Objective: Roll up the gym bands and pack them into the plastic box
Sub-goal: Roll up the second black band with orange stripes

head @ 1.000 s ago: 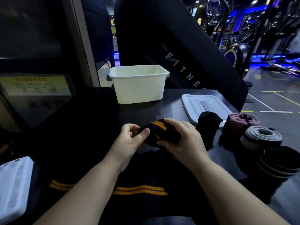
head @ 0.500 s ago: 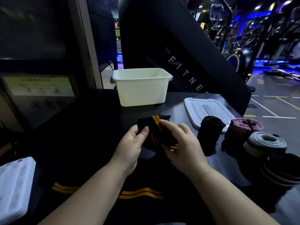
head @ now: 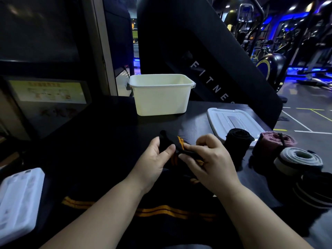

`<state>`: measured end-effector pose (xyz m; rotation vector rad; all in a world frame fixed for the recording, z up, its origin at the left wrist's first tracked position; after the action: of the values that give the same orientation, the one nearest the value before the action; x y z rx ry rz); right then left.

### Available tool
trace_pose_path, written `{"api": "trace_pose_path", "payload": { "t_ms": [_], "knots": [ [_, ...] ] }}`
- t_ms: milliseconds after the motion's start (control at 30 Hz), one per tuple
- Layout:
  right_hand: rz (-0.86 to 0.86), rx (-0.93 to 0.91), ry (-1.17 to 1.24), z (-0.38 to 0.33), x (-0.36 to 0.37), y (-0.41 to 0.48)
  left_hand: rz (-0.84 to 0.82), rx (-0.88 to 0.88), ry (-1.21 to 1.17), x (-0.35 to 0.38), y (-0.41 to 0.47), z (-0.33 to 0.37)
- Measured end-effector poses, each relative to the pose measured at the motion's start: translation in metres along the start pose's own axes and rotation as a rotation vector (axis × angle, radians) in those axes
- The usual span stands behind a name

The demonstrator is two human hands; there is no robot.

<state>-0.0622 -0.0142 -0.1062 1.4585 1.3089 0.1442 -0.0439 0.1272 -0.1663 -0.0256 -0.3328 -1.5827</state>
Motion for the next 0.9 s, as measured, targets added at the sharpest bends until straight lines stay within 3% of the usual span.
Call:
{"api": "trace_pose_path", "payload": {
  "t_ms": [267, 400, 533, 600, 700, 800, 900],
  "knots": [
    [0.145, 0.354, 0.306, 0.036, -0.01, -0.006, -0.049, 0.034, 0.075, 0.002, 0.002, 0.005],
    [0.101, 0.604, 0.52, 0.049, -0.002, -0.014, -0.065, 0.001, 0.084, 0.002, 0.003, 0.001],
    [0.236, 0.767, 0.781, 0.068, -0.009, -0.02, -0.054, -0.034, 0.076, -0.007, 0.005, -0.003],
    [0.254, 0.807, 0.812, 0.075, -0.012, -0.021, -0.072, -0.045, 0.129, -0.007, 0.005, -0.004],
    [0.134, 0.783, 0.856, 0.068, -0.003, -0.017, -0.071, -0.061, 0.24, -0.005, 0.009, -0.006],
    [0.01, 0.703, 0.718, 0.057, 0.001, -0.01, -0.097, -0.062, 0.313, 0.004, 0.014, -0.005],
    [0.037, 0.698, 0.668, 0.059, -0.007, -0.007, -0.162, -0.041, 0.404, 0.017, 0.017, 0.002]
  ]
}}
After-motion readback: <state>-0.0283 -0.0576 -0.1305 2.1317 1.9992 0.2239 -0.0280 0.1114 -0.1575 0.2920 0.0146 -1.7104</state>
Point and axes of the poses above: each hand's wrist, its own y-axis towards the middle knuckle, its own x-axis out of the palm, z = x × y, the point moved 10 cm from there along y, towards the middle knuckle, and after that the axes turned 1 degree about x, right-handed, at the moved point
